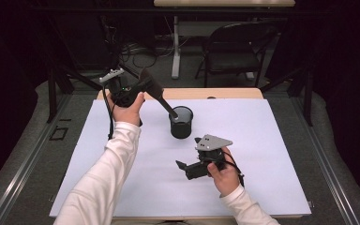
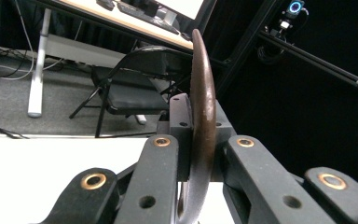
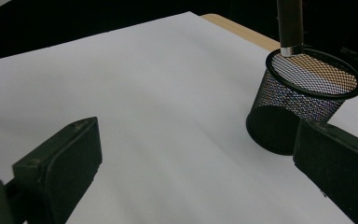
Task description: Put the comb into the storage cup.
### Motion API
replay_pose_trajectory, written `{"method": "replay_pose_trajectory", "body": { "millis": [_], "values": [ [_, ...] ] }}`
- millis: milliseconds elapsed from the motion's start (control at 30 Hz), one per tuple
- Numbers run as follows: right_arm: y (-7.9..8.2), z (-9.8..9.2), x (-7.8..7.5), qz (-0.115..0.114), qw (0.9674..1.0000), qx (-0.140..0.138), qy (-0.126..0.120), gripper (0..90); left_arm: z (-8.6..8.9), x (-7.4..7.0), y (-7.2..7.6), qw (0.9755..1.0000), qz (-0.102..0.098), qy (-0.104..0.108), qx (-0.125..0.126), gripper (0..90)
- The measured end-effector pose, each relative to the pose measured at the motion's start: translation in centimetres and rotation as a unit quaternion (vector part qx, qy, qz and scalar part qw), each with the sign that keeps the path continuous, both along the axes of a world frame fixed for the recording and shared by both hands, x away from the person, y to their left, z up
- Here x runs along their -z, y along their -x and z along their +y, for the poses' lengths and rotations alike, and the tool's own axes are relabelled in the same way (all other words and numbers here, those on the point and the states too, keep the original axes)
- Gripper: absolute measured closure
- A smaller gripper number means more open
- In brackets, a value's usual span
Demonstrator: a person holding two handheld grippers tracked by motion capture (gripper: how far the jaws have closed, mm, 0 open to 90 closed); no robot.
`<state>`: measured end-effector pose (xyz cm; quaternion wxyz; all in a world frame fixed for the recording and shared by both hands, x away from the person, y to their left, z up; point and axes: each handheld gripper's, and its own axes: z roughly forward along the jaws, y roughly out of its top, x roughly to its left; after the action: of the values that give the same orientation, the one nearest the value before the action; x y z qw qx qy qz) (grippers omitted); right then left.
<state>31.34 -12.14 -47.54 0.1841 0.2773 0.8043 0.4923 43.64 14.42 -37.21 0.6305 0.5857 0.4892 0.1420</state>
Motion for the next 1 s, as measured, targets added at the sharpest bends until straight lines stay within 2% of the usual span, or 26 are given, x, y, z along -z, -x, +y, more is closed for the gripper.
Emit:
{"method": "replay_pose_trajectory", "body": {
  "millis": [1000],
  "values": [
    [-0.1, -0.4, 0.0, 0.001, 1.0, 0.003, -0.003, 1.8, -2.0, 2.6, -2.4, 0.9994, 0.03, -0.005, -0.016, 85.8]
  ]
}}
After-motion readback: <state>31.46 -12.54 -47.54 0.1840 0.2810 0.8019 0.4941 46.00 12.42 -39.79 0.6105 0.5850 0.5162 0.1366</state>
